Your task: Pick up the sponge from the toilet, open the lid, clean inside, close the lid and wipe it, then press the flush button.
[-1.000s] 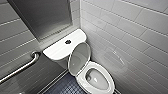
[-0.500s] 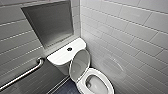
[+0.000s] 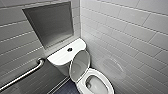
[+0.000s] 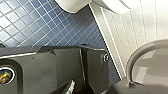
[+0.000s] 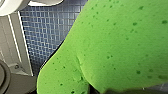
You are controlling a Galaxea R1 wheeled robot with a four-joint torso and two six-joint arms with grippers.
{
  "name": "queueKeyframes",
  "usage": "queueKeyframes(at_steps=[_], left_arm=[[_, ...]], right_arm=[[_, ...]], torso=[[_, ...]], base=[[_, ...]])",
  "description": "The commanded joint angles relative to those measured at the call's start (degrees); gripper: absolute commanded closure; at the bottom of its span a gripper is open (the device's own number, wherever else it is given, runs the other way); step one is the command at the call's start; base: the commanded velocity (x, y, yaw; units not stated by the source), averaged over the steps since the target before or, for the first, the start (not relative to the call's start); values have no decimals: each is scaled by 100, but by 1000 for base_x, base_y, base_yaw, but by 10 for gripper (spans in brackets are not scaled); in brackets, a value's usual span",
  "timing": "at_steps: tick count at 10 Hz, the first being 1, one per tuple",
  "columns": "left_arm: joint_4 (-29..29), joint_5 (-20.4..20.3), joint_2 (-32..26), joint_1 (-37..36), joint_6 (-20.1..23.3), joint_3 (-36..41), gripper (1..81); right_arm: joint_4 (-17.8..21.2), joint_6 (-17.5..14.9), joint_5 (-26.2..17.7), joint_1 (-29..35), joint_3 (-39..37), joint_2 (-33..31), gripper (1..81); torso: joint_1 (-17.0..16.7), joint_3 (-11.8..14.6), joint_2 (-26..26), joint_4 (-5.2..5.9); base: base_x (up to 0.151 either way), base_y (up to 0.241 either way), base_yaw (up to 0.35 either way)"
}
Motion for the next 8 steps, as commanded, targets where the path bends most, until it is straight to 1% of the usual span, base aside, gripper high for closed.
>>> queueKeyframes(at_steps=[1, 2, 3, 4, 5, 6, 7, 8], left_arm=[[-402, 133, -522, -800, -370, 535, 10], [-402, 142, -662, -1045, -615, 667, 10], [-402, 142, -743, -1266, -775, 720, 10], [-402, 142, -760, -1460, -933, 712, 10], [-402, 142, -760, -1626, -1065, 703, 10], [-402, 142, -760, -1767, -1214, 685, 10], [-402, 142, -760, -1925, -1416, 650, 10], [-411, 142, -752, -2066, -1547, 642, 10]], right_arm=[[-108, 38, -308, -243, -176, -12, 811], [-143, 13, -326, -305, -422, 155, 811], [-108, -23, -440, -313, -486, 200, 811], [-135, -41, -458, -305, -521, 191, 811], [-65, -275, -502, -261, -538, 209, 811], [300, -731, -502, -252, -538, 218, 811], [1074, -1564, -493, -243, -512, 218, 811], [1626, -2180, -423, -278, -469, 252, 811]], torso=[[0, 0, 0, 0], [0, 0, 0, 0], [0, 0, 2, 0], [0, 0, 2, 0], [0, 0, 2, 0], [0, 0, 2, 0], [0, 0, 2, 0], [0, 0, 2, 0]], base=[[0, 0, 0], [0, 0, 0], [0, 0, 0], [0, 0, 0], [0, 0, 0], [0, 0, 0], [0, 0, 0], [0, 0, 0]])
